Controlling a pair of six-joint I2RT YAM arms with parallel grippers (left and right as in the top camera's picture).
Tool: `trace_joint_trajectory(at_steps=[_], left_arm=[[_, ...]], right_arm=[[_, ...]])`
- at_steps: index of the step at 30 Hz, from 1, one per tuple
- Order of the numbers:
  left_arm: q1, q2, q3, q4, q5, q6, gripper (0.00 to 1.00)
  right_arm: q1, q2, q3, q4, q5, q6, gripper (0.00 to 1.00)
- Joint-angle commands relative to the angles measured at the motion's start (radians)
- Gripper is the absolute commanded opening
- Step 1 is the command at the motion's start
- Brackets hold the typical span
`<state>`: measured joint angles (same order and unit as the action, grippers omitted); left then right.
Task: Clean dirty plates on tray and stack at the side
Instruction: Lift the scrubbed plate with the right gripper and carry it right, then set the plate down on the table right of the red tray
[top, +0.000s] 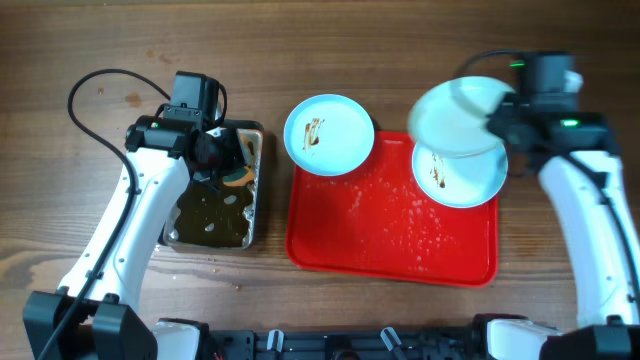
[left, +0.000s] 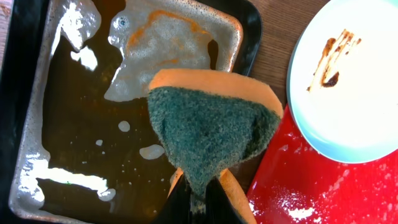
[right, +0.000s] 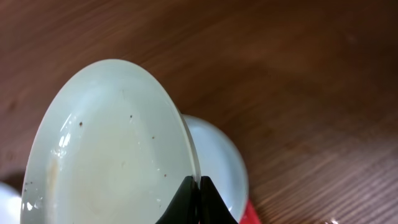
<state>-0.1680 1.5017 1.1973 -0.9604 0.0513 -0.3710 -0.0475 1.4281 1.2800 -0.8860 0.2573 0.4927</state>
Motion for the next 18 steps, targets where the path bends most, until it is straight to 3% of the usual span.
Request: trace_joint_trajectory(at_steps=[1,5,8,12,17,18], left_arm=[[0.003,0.004,-0.006,0.003,0.012,0.019,0.04],[0.003,0.004,-0.006,0.004,0.012,0.019,0.04],[0.003,0.004,-0.006,0.003,0.012,0.019,0.04],[0.003,0.004,-0.006,0.002,0.012,0.02,0.04],[0.003,0.013,-0.006,0.001,-0.042,0.02,0.04],[0.003,0.024,-0.008,0.002,-0.042,0.02,0.04]], right_arm=[[-0.266,0.014,0.008,0.013,-0.161,-0.021,0.04],[-0.542,0.106,0.008,0.005,-0.183,-0.022,0.05],[-0.654,0.239,0.007,0.012,-0.238,-0.022,0.04],[-0.71,0.423,0.007,0.058,-0.252,-0.024,0.04],[-0.711,0.504,0.014,0.112,-0.307,-0.045,0.04],[-0.71,0.504,0.025,0.109,-0.342,-0.046,0.24]])
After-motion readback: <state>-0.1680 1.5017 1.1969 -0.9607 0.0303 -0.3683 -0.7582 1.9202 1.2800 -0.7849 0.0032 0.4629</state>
